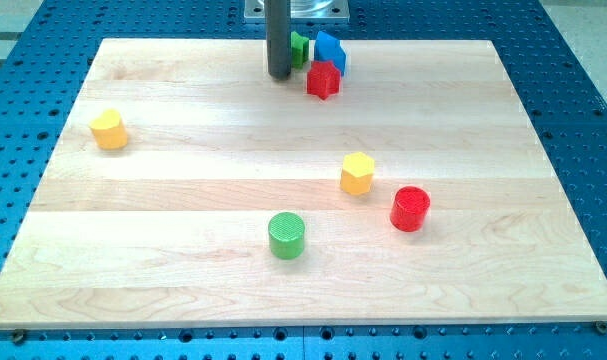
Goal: Move the green circle to the left of the yellow hexagon
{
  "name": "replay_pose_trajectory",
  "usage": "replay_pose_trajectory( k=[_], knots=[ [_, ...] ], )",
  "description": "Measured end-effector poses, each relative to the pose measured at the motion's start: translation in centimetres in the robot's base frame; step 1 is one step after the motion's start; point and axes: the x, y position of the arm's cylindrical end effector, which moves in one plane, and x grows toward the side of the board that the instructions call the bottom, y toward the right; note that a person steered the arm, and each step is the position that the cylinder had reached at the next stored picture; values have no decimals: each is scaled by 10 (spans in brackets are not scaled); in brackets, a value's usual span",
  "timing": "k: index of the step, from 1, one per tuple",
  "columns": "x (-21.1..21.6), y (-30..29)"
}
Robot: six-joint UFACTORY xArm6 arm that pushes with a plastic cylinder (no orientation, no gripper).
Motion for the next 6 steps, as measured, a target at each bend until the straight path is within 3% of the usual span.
replay_pose_trajectory(
  k=[3, 4, 6],
  knots=[
    [282, -110],
    [342, -80],
    [295, 19]
  ],
)
